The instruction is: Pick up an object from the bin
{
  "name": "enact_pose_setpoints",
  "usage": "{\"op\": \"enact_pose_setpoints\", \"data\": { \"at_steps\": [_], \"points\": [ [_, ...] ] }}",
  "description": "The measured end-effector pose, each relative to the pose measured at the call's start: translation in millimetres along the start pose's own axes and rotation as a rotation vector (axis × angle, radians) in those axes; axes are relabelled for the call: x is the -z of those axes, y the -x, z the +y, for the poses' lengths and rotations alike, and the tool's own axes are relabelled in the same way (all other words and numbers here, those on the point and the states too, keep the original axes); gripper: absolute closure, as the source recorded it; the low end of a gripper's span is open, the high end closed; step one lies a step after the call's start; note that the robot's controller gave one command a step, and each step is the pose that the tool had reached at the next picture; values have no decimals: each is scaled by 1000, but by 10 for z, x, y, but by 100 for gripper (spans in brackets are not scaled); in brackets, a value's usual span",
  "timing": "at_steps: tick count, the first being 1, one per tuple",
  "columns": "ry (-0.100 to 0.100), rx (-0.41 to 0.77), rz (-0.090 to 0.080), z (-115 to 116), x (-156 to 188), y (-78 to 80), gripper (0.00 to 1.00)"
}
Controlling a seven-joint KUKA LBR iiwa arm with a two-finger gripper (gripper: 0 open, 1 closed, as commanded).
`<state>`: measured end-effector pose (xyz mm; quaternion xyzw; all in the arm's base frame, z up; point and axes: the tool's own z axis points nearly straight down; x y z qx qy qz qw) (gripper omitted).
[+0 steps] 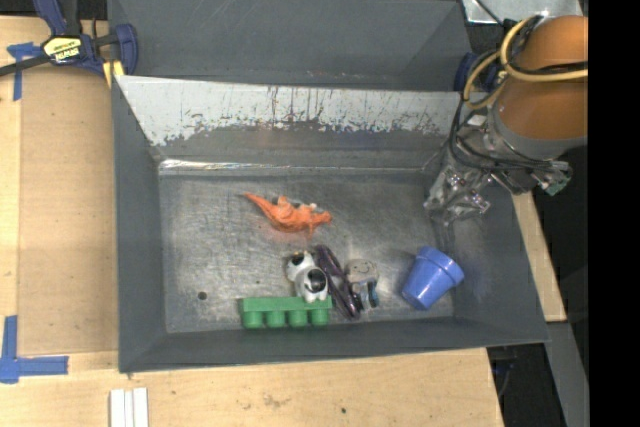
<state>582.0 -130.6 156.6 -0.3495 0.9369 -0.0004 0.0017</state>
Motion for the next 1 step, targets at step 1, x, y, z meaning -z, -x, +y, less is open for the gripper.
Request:
{"op": "enact_pose_setpoints", "data": {
  "at_steps": [1],
  "points": [
    [2,34,2,53,52,-56,100]
  ]
}}
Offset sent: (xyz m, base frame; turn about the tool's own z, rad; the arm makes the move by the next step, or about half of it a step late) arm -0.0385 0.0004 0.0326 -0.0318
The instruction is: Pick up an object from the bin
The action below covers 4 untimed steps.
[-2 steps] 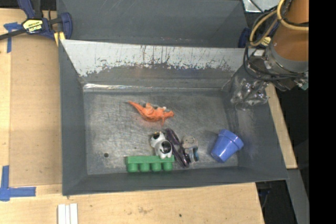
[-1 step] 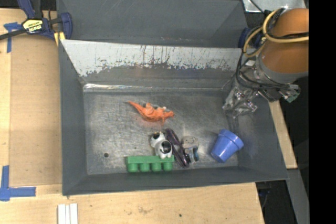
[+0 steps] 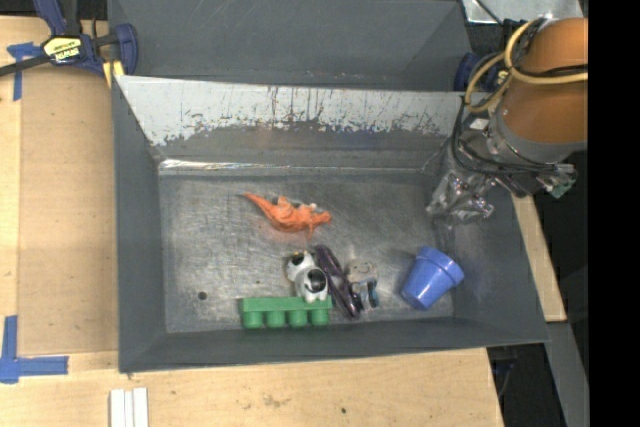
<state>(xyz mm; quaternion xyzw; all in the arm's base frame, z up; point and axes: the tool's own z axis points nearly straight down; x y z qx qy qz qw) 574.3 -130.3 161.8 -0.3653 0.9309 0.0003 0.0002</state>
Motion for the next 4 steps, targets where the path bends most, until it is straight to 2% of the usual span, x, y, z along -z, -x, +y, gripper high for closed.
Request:
{"op": "enact_pose_setpoints", "data": {
  "at_steps": [1,2,3,4],
  "points": [
    [0,3,-1,156,202,-163,100],
    [0,1,-1,179,252,-203,100],
    [-9,94,-5,294,-31,-373,100],
    [-6,149,-5,355,-262,-426,100]
  ]
}}
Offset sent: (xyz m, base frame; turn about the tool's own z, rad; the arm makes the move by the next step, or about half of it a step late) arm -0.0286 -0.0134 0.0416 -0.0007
